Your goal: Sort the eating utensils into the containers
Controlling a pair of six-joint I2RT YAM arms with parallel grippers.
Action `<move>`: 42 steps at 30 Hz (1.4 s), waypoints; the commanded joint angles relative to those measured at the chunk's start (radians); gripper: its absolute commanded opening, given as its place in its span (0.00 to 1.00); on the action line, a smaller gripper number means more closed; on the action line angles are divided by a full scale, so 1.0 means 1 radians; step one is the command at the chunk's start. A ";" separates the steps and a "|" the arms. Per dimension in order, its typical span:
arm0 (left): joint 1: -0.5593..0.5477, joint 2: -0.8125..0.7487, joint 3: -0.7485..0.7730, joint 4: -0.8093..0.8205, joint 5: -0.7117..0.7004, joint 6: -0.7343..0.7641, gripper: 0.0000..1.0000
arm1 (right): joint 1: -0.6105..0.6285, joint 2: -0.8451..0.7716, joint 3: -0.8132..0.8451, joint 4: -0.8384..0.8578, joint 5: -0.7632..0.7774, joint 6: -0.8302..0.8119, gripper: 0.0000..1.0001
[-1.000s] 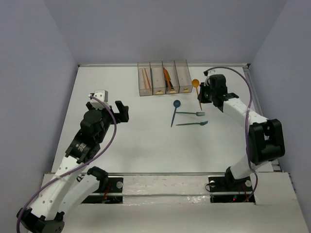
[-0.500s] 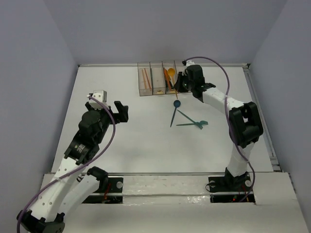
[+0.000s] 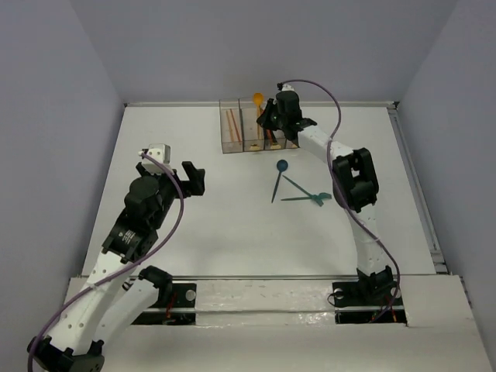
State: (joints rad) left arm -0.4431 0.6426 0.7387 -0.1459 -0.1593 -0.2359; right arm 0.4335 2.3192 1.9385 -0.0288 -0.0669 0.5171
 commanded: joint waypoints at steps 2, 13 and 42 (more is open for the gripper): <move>0.003 -0.017 0.001 0.051 0.009 0.010 0.99 | 0.030 0.091 0.226 -0.097 -0.011 0.017 0.04; 0.003 -0.027 0.001 0.052 0.015 0.010 0.99 | 0.040 -0.190 -0.140 -0.018 0.062 -0.048 0.70; 0.003 -0.035 0.001 0.051 0.035 0.007 0.99 | 0.212 -0.371 -0.737 -0.062 0.437 -0.032 0.42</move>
State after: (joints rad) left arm -0.4431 0.6209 0.7387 -0.1455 -0.1337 -0.2363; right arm 0.6243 1.9030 1.1416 -0.0593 0.2874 0.5007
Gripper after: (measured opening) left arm 0.988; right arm 0.468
